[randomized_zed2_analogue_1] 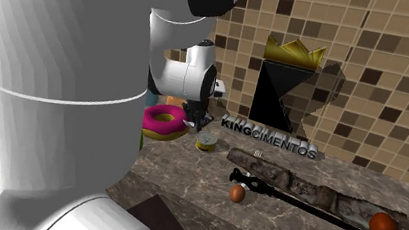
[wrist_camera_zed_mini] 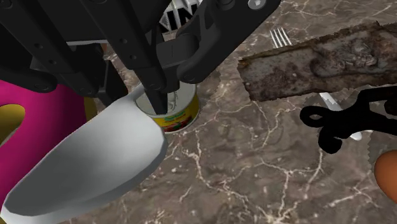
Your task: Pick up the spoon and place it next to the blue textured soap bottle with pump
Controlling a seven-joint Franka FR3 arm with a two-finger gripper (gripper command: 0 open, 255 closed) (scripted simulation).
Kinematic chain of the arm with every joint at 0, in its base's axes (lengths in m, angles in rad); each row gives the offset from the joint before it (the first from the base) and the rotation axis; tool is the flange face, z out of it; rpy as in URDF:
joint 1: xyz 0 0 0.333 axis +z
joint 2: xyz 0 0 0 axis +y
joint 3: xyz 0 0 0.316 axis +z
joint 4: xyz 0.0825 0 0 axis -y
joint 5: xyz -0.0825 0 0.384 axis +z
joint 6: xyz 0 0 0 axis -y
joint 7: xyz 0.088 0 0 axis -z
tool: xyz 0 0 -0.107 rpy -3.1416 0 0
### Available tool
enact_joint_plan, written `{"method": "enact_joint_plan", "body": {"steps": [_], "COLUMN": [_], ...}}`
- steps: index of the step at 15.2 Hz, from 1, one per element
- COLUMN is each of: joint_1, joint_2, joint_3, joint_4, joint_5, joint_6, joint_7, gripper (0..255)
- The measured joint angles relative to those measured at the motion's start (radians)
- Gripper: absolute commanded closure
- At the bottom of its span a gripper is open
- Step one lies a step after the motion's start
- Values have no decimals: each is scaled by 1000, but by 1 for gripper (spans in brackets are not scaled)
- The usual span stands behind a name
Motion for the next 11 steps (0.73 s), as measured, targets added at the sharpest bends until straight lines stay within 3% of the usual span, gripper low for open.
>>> {"method": "enact_joint_plan", "body": {"steps": [11], "joint_1": [-18], "joint_2": [-119], "joint_3": [23], "joint_4": [30], "joint_5": [84], "joint_6": [-143], "joint_7": [-62], "gripper": [255]}}
